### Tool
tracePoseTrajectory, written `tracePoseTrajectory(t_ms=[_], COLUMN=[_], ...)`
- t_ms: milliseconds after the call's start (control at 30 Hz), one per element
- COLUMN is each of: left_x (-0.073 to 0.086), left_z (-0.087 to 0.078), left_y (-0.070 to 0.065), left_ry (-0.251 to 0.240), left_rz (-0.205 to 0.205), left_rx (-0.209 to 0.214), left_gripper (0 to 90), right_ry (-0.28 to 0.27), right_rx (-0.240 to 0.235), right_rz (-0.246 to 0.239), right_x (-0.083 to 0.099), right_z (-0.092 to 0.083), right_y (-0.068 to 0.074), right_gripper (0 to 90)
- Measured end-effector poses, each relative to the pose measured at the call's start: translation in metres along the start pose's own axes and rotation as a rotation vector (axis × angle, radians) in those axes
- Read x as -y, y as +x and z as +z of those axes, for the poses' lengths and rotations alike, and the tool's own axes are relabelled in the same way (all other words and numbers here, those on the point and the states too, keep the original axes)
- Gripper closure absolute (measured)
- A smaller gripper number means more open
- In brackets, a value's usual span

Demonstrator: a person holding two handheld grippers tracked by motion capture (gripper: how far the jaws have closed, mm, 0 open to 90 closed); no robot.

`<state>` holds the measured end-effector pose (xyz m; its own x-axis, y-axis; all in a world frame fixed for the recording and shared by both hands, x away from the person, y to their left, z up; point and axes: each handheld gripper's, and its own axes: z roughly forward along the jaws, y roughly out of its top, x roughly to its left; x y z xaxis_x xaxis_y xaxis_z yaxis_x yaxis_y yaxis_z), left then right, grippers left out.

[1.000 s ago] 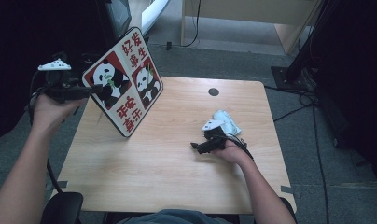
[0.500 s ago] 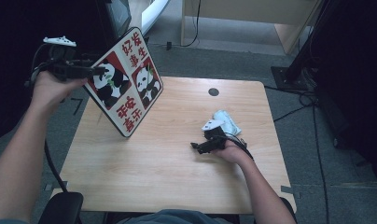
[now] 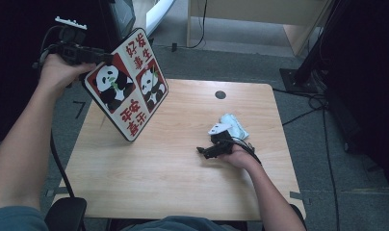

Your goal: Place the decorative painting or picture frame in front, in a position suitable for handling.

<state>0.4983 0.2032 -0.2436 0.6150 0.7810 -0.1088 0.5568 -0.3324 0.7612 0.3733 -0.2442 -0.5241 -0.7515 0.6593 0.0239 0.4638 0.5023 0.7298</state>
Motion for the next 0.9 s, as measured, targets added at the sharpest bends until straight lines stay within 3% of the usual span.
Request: tracePoseTrajectory(t_ms=[433,900], left_x=[-0.017,-0.025], left_z=[0.021,0.039], left_y=[0.007,0.009], left_ry=[0.073,0.181], left_rz=[0.006,0.011], left_rx=[0.009,0.060], left_gripper=[55.5,62.5], right_ry=[0.000,-0.001], right_rx=[0.000,0.000], right_rz=[0.000,-0.001], right_x=[0.000,0.000], right_z=[0.000,0.000], right_y=[0.000,0.000], right_gripper=[8.9,8.9])
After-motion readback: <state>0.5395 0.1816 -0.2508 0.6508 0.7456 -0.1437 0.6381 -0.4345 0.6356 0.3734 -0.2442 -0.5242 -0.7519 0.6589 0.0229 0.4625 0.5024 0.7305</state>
